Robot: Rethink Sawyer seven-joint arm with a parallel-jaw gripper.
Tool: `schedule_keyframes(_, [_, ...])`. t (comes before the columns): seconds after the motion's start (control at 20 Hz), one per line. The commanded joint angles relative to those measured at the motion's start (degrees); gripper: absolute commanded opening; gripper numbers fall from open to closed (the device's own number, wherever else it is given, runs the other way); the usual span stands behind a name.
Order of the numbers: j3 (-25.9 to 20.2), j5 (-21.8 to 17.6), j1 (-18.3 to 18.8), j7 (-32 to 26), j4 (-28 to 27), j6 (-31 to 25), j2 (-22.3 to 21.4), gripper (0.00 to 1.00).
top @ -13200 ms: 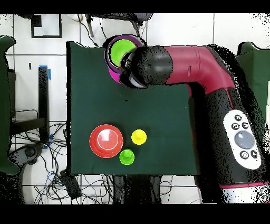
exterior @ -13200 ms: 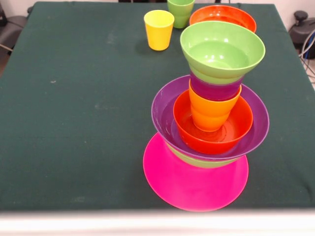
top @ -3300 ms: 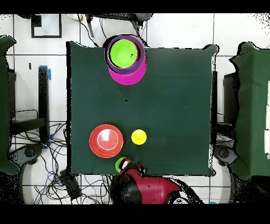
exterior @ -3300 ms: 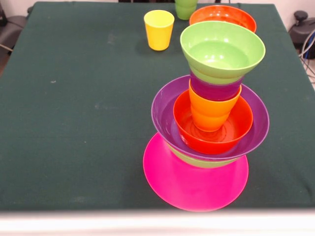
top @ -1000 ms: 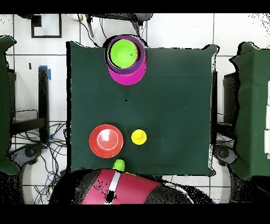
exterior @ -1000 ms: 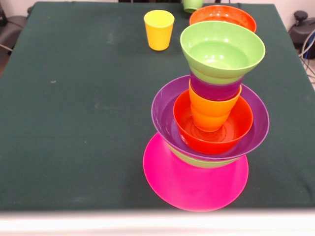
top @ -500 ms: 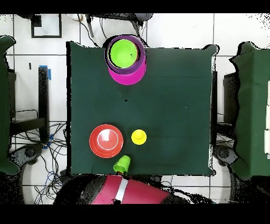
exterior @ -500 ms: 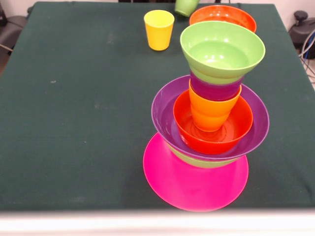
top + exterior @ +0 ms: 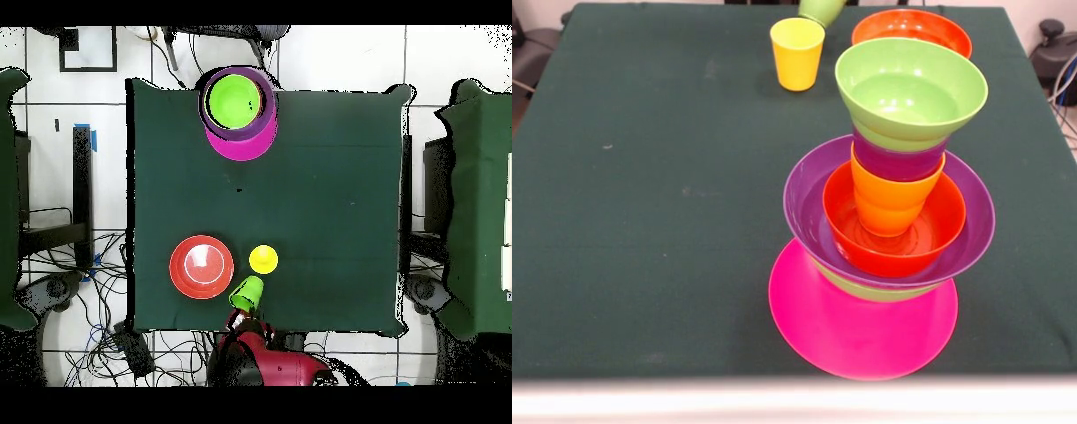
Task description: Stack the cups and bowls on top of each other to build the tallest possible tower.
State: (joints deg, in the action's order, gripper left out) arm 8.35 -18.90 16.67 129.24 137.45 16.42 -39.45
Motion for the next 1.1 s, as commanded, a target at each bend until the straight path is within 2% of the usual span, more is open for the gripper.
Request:
schedule_keyframes(0.05, [-5.3,0.6,1.4,0.1,-7.1,-12.7,-6.5,0.0])
schedule_keyframes(0.35, [-6.9,-1.6,4.7,-2.3,-9.3,-18.2,-8.4,0.0])
schedule_keyframes(0.55, [-7.9,-3.1,6.6,-3.7,-11.2,-20.2,-7.6,0.0])
schedule_keyframes(1.1, [-15.2,-6.4,14.4,-8.6,-17.3,-29.3,-7.0,0.0])
